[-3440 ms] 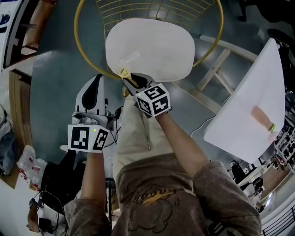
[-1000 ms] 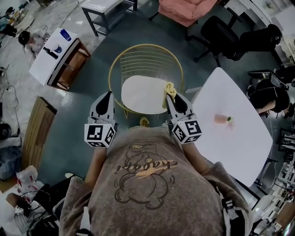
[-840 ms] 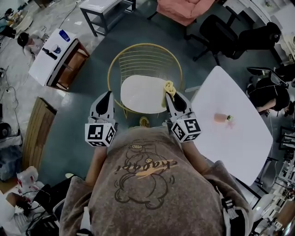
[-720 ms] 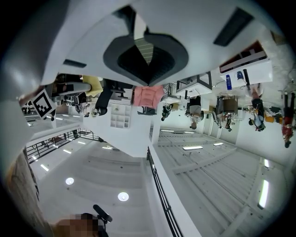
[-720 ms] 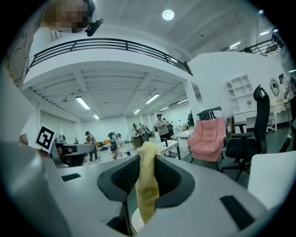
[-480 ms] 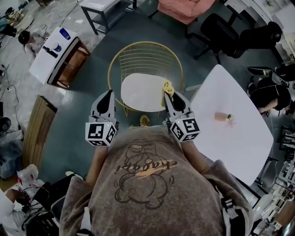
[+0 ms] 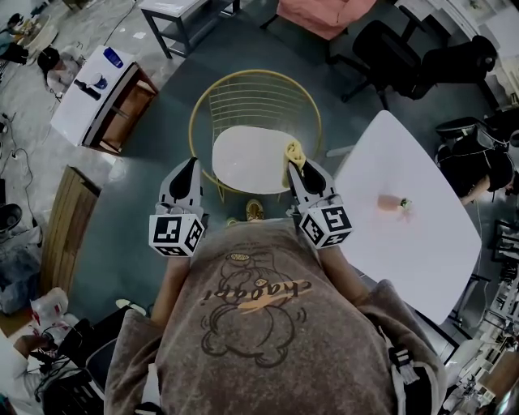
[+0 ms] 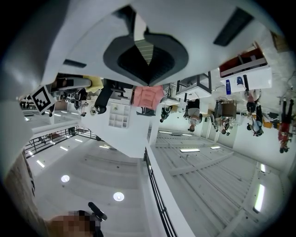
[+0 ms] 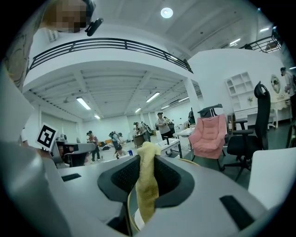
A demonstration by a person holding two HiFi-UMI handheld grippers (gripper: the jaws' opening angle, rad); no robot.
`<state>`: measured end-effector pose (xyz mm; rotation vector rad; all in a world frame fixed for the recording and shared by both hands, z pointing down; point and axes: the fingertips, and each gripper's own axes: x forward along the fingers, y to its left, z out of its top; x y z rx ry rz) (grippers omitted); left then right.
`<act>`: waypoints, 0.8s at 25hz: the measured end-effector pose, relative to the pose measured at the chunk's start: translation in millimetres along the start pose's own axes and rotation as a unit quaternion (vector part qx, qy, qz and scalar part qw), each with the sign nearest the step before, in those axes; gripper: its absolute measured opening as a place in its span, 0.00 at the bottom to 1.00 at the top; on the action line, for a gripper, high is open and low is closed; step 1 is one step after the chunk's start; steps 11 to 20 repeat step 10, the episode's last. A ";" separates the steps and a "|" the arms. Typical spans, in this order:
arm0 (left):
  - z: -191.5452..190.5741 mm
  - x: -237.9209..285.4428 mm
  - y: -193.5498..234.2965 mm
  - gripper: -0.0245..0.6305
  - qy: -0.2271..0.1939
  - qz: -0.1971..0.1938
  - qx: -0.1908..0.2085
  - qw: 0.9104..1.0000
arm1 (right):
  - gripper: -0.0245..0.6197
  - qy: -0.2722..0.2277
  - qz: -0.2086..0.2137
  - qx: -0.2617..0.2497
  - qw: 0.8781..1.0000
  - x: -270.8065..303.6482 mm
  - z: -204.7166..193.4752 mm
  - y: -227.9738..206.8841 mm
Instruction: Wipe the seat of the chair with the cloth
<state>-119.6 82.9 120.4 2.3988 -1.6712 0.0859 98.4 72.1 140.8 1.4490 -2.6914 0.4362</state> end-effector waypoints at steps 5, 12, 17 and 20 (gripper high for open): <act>1.1 4.1 1.5 0.04 0.000 -0.004 0.000 1.000 | 0.20 0.001 0.001 -0.001 1.000 4.5 0.1 -0.2; -0.9 4.8 1.7 0.04 0.001 -0.004 -0.002 1.000 | 0.20 0.003 0.001 -0.001 1.000 6.6 -1.6 -1.1; -0.9 4.8 1.7 0.04 0.001 -0.004 -0.002 1.000 | 0.20 0.003 0.001 -0.001 1.000 6.6 -1.6 -1.1; -0.9 4.8 1.7 0.04 0.001 -0.004 -0.002 1.000 | 0.20 0.003 0.001 -0.001 1.000 6.6 -1.6 -1.1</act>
